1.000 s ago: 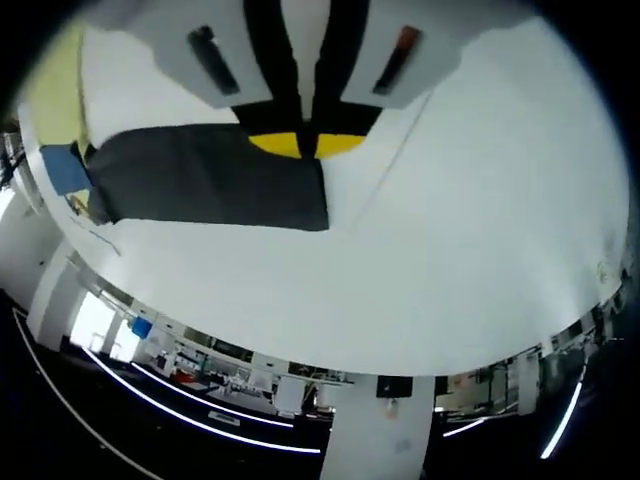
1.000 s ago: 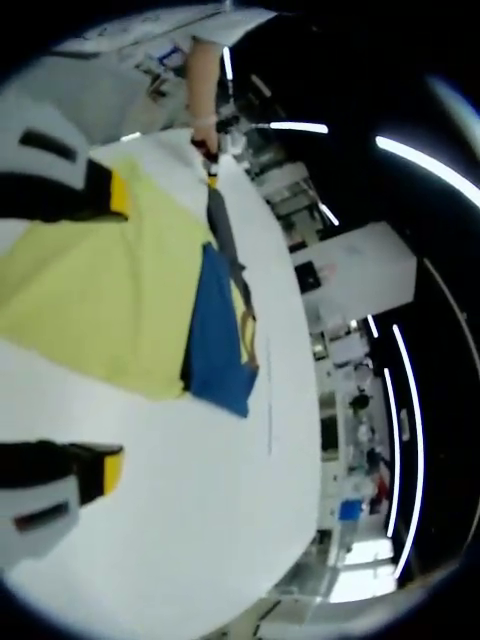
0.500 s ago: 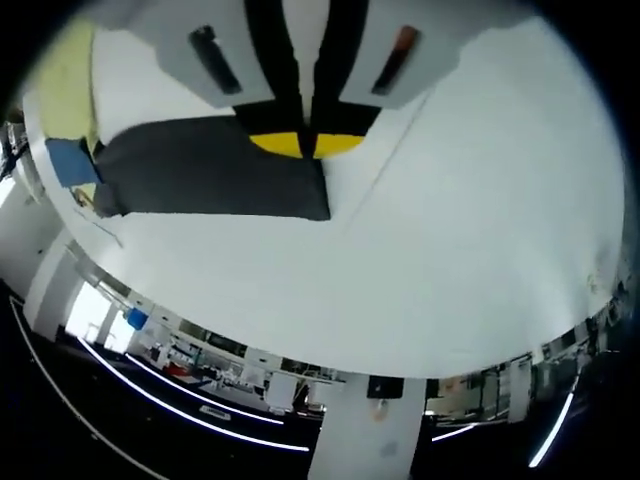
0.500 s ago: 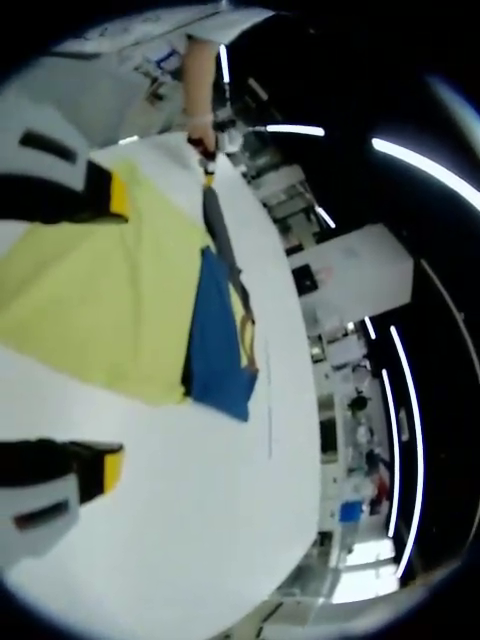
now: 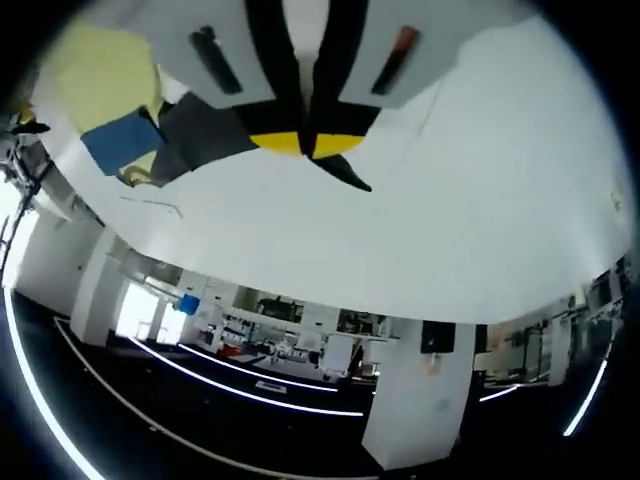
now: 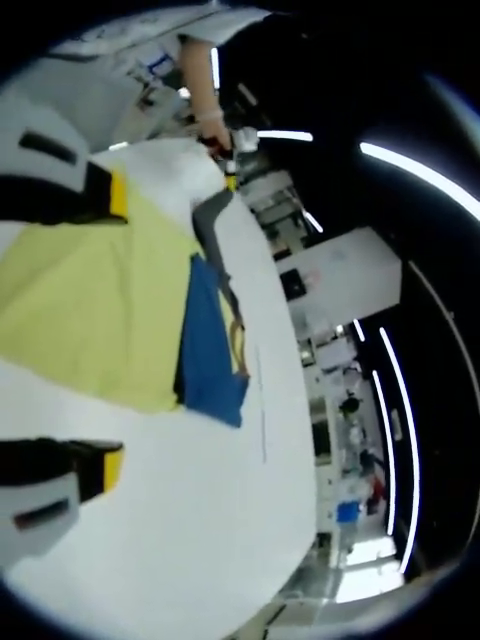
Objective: Fold the garment on the visible template until the final outline fits inside the template.
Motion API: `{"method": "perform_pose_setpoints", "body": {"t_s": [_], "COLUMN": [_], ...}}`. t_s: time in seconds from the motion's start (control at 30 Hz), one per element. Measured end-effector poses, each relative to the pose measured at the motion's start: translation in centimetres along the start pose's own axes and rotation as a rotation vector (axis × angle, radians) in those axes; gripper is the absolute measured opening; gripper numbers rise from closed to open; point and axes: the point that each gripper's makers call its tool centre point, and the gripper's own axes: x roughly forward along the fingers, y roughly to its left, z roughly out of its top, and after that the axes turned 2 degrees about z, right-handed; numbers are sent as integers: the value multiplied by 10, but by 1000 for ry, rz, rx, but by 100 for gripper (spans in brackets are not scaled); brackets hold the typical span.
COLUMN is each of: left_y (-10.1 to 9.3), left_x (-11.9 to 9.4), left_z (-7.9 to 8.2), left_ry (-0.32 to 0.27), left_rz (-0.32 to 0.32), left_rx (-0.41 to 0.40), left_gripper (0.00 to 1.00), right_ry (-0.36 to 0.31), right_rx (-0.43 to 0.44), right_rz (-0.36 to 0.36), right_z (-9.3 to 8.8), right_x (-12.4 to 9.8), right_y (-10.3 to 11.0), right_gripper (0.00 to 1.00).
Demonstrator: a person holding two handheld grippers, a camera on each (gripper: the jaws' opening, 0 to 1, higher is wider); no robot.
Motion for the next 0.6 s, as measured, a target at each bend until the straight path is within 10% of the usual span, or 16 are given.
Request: {"method": "perform_pose_setpoints", "body": {"t_s": [0.3,0.6], "left_y": [-114,-173], "left_x": [22,56], "left_z": [7,-5], "left_ry": [8,56], "left_rz": [-200,-311], "left_rx": [110,134], "left_gripper": [0,0], "right_ry": [-38,-73], "right_rx": [12,35], "right_rz": [-4,-21], "right_z": [5,7], "right_x": [-3,-13], "right_y": [-2,-5], "right_gripper": [89,88]}}
